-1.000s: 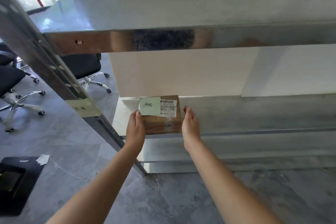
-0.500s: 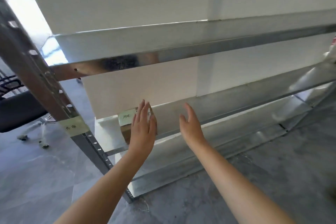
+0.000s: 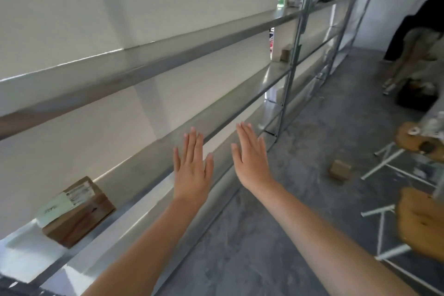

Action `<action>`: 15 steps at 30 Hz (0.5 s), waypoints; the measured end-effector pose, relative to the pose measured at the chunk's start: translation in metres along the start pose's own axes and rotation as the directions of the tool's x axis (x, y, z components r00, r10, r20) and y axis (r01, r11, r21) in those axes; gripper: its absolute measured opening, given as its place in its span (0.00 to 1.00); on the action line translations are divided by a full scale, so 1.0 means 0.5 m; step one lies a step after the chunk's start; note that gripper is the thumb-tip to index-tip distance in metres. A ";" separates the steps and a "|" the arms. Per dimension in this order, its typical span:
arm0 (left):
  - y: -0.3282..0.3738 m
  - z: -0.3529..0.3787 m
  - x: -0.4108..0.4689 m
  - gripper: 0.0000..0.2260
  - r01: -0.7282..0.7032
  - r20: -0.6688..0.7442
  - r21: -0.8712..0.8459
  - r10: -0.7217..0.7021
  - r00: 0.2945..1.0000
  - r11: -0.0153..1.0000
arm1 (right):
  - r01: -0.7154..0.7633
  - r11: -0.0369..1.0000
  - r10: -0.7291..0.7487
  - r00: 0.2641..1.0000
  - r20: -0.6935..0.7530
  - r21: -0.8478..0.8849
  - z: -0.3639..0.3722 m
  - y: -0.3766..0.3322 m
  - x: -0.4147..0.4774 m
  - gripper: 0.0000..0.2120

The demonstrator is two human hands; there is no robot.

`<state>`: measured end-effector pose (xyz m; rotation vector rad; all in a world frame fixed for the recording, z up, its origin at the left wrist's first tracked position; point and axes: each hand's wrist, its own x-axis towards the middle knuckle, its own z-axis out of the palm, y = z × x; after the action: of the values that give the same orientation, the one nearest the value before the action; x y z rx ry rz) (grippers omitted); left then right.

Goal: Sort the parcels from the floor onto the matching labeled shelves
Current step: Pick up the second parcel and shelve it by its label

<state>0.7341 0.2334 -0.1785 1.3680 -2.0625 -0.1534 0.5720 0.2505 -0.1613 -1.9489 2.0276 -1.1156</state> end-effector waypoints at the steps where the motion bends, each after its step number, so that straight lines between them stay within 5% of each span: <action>1: 0.024 0.021 0.012 0.27 -0.024 0.018 0.005 0.024 1.000 1.000 | -0.001 1.000 0.001 1.000 -0.010 -0.023 -0.019 0.027 -0.002 0.26; 15: 0.461 0.371 0.201 0.28 -0.278 0.177 -0.046 0.282 0.943 0.960 | -0.211 0.952 0.175 0.969 -0.172 -0.224 -0.336 0.486 0.046 0.26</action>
<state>0.4231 0.2045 -0.1789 1.0659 -2.3769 -0.1822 0.2768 0.2762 -0.1686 -1.7584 2.4772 -1.0426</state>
